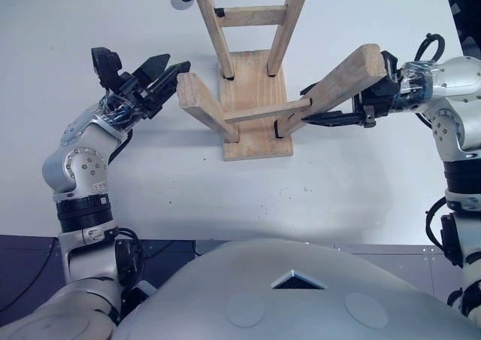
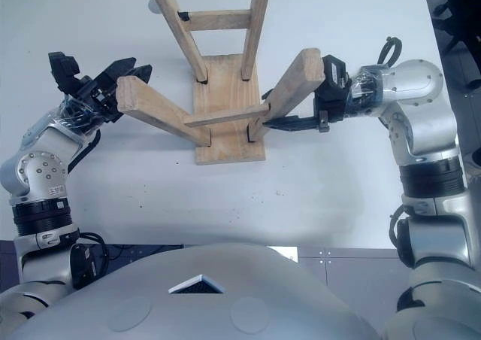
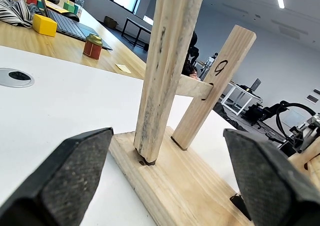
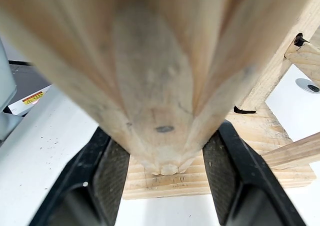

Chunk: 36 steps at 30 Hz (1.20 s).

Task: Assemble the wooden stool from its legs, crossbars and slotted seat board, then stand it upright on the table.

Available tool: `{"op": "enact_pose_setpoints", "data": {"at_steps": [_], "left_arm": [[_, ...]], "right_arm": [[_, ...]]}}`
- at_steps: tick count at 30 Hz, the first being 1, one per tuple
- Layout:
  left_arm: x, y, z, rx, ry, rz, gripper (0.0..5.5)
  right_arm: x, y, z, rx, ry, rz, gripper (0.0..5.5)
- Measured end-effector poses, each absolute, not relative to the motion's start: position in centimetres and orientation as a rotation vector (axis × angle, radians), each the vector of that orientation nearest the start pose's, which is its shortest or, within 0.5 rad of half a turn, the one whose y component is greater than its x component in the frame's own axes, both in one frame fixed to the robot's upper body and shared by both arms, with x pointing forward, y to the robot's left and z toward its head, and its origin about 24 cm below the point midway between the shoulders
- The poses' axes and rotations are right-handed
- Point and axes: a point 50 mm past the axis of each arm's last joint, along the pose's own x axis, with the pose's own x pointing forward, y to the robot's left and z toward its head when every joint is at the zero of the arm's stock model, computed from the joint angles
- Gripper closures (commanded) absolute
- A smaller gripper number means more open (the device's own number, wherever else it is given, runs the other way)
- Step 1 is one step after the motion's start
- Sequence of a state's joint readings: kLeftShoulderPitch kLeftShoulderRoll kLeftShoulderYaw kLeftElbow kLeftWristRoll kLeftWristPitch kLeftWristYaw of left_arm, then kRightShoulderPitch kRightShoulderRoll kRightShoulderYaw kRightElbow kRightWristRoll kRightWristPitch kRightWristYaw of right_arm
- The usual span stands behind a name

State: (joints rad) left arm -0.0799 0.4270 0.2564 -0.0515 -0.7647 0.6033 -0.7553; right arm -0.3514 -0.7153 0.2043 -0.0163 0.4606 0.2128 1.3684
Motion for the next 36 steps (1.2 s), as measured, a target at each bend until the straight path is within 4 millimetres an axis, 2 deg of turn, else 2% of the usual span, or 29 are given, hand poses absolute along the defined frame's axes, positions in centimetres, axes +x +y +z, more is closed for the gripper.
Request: {"op": "enact_pose_setpoints", "data": {"at_steps": [3,9,11,13,15,17,20,22,24,26,28,32,36], "left_arm": [[24.9,22.1,8.3,-0.459,0.183,-0.714,1.45],[24.7,21.1,9.2,-0.300,0.216,-0.801,1.45],[24.9,20.9,10.4,-0.260,0.192,-0.828,1.45],[25.9,21.1,13.0,-0.241,0.130,-0.858,1.45],[26.9,21.5,16.6,-0.195,0.047,-0.897,1.45],[27.7,21.5,21.5,-0.099,-0.073,-0.958,1.45],[27.9,20.1,27.4,0.016,-0.216,-1.076,1.45],[27.7,17.9,29.8,0.089,-0.240,-1.197,1.45],[27.6,16.1,30.0,0.129,-0.202,-1.308,1.45],[27.8,13.6,28.2,0.169,-0.057,-1.443,1.45],[28.1,11.9,25.9,0.186,0.089,-1.526,1.79],[28.7,10.8,22.7,0.266,0.306,-1.588,2.35],[29.3,10.8,19.6,0.311,0.498,-1.637,2.88]], "right_arm": [[26.0,-17.2,12.3,-0.291,0.193,1.551,3.48],[26.5,-16.0,12.6,-0.386,0.213,1.547,3.48],[26.6,-15.7,12.7,-0.398,0.210,1.550,3.48],[26.7,-15.6,12.8,-0.408,0.210,1.554,3.48],[26.7,-15.5,12.9,-0.411,0.209,1.553,3.48],[26.7,-15.4,12.8,-0.412,0.208,1.545,3.48],[26.7,-15.2,12.8,-0.410,0.211,1.530,3.48],[26.7,-15.1,12.7,-0.404,0.217,1.515,3.48],[26.6,-15.1,12.6,-0.402,0.217,1.510,3.48],[26.5,-15.0,12.5,-0.398,0.218,1.497,3.48],[26.5,-14.9,12.5,-0.399,0.215,1.498,3.48],[26.6,-14.9,12.5,-0.400,0.215,1.500,3.48],[26.8,-14.5,12.5,-0.402,0.209,1.494,3.48]]}}
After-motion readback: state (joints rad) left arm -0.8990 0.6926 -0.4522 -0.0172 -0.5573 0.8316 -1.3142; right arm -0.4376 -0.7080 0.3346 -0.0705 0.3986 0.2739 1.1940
